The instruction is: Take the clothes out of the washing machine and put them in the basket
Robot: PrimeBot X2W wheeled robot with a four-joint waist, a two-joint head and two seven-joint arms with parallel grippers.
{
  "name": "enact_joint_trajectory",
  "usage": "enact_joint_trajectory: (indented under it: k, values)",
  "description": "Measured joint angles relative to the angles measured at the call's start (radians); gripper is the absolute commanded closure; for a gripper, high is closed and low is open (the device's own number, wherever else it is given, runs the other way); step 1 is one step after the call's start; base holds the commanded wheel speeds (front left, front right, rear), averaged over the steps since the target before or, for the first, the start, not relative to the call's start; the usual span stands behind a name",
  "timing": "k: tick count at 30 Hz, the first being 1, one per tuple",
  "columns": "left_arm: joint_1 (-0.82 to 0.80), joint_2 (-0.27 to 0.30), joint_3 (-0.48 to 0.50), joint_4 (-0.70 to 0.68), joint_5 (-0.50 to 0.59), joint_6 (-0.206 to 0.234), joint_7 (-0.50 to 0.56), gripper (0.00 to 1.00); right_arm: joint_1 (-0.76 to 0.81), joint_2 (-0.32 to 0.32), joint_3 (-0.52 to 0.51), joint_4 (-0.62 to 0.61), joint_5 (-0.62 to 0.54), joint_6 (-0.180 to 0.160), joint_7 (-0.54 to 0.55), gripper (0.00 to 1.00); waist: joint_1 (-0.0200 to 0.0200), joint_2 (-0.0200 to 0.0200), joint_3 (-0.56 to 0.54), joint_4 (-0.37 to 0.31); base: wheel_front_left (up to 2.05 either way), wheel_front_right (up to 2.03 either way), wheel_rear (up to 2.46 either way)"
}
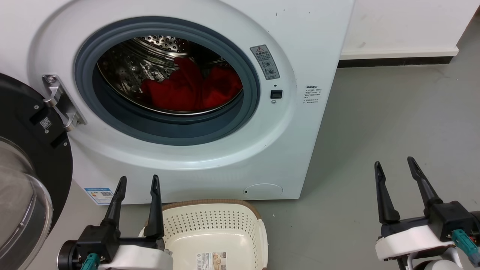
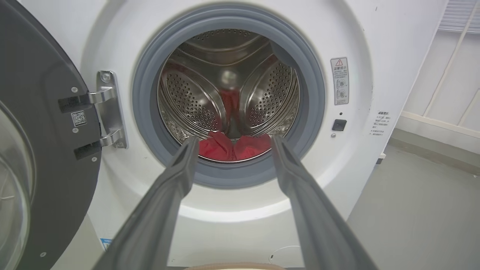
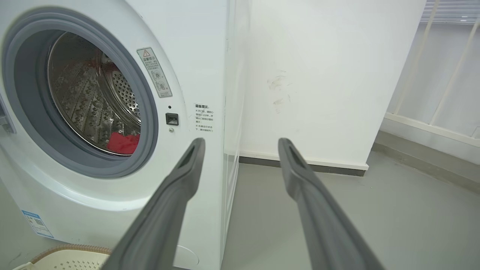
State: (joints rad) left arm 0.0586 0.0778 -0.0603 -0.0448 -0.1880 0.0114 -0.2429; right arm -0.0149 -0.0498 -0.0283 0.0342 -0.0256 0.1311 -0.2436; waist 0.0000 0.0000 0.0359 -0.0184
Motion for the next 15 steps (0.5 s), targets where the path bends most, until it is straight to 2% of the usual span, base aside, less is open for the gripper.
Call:
enact_joint_trajectory:
  k: [6,15]
  values:
    - [0.005,-0.020,0.032,0.008,0.064,-0.044,-0.010,0.00,0.001,0.000,-0.012,0.012,-0.009,0.000,-0.011,0.00,0.0000,0.0000,-0.003,-0.002,0.00,0.00,0.00]
    - [0.006,-0.025,0.043,0.015,0.107,-0.066,-0.020,0.00,0.001,0.000,-0.012,0.013,-0.028,0.000,-0.019,0.00,0.0000,0.0000,-0.001,-0.001,0.00,0.00,0.00]
